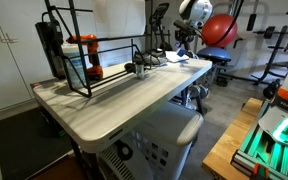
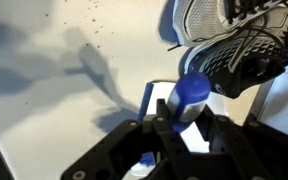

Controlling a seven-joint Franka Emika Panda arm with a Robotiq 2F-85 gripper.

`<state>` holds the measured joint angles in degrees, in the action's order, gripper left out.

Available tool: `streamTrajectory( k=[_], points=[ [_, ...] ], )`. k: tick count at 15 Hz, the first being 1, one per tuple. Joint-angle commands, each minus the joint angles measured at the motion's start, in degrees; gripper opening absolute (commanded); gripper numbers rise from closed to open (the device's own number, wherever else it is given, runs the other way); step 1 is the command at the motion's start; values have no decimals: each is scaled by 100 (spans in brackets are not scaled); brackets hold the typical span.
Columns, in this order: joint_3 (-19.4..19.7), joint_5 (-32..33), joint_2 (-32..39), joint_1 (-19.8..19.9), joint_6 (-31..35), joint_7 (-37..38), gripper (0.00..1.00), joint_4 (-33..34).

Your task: Move the brush to the left

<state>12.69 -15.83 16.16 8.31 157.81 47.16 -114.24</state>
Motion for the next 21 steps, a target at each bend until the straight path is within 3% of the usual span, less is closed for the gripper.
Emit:
streamTrajectory(
  k=[1, 6, 9, 10, 11, 13, 17, 20, 21],
  points=[
    [190, 538, -1021, -249, 898, -66, 9, -1439],
    [491, 2168, -1929, -374, 2230, 427, 9, -2893],
    [517, 3060, -2174, 3, 3141, 646, 9, -3355],
    [447, 3112, -2268, 190, 3334, 491, 9, -3469],
    [366, 2168, -2378, 156, 3536, -443, 9, -3622],
    [192, 2342, -2529, 409, 4098, -478, 8, -3898],
    [-151, 1871, -2861, 435, 4808, -931, 8, -4349],
    [-309, 1943, -3173, 345, 4488, -944, 8, -4580],
    [-306, 2071, -3002, 267, 4287, -788, 8, -4298]
  ],
)
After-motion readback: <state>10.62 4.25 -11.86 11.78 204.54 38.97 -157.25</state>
